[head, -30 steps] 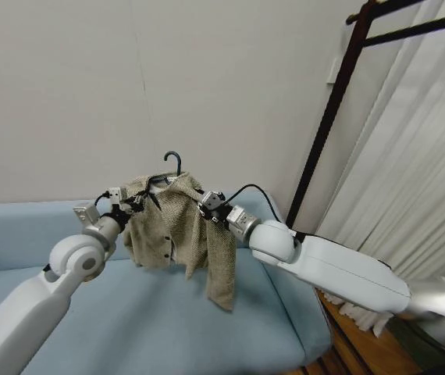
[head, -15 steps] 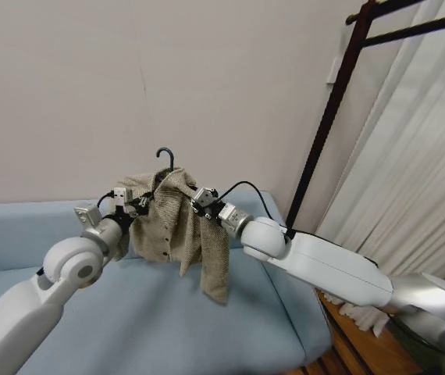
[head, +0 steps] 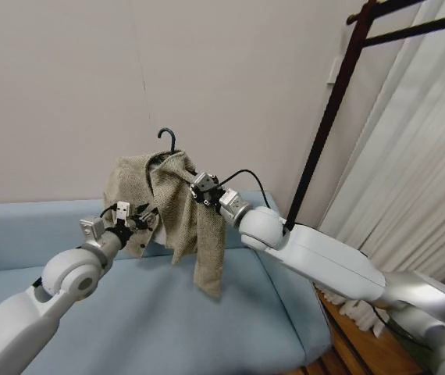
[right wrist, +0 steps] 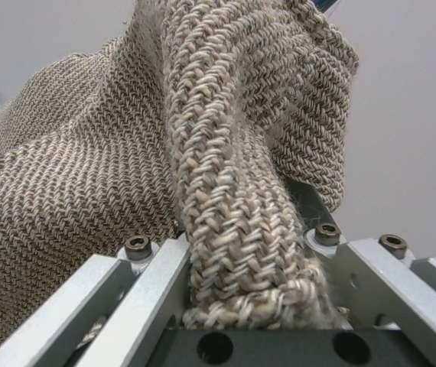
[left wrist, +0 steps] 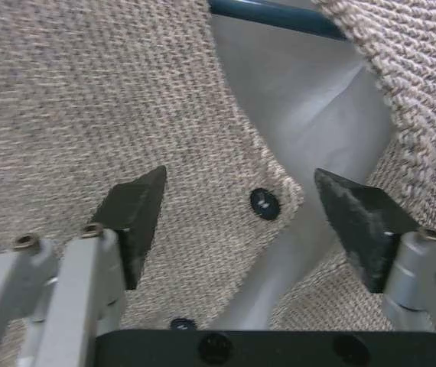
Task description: Pick up the clothes from the sofa and hang them on the clothes hanger.
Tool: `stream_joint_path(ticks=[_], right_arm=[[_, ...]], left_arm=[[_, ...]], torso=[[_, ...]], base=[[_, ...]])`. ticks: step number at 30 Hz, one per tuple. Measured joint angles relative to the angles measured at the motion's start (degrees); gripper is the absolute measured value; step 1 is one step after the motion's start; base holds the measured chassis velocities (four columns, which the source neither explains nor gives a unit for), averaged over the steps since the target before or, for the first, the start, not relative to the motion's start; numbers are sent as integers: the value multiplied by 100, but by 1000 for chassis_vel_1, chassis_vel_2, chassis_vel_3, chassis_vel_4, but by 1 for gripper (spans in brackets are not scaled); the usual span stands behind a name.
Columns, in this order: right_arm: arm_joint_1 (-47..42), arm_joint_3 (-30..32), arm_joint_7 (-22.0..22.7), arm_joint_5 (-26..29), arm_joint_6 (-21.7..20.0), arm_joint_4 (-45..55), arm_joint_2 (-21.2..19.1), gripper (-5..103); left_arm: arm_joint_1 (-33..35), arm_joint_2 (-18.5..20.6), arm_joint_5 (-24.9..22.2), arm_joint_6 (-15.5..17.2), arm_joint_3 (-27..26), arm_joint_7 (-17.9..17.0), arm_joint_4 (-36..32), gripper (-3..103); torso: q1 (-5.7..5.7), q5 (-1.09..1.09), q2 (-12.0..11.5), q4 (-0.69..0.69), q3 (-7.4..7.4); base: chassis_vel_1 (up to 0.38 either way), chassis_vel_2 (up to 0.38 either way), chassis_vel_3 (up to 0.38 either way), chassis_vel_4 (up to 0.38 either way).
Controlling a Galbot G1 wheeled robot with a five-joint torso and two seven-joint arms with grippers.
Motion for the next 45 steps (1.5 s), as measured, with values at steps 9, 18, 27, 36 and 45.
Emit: stream_joint_path(ticks=[9,18,27,36,45], right_arm=[[-58,310,-1047,-61,709,-179,-600,12],[-5,472,-2149,-122,1690,-693,-1121,12],[-109,651,-2831,-483,2767,-1244,-1185,12],[-264,739,-3496,-560,3450,-1443,-1240,12],[-264,878,-3629,-1143,3980,-1644,-1083,12]], left_arm=[[-136,524,-501,-306,-343,91,-31,98],[-657,957,-918,-325,-525,1162,269,100],[-1123,1209,-1179,-124,-538,2267,638,100],[-1940,1541,-998,90,-225,4594,1972,100],[-2213,1976,-152,57,-151,6959,2716,100]], torso=[[0,0,0,0,0],[0,1,0,-1,0],[0,0,0,0,0],[0,0,0,-2,0],[1,0,0,2,0]], base=[[0,0,0,0],[0,0,0,0],[0,0,0,0],[0,0,0,0],[0,0,0,0]])
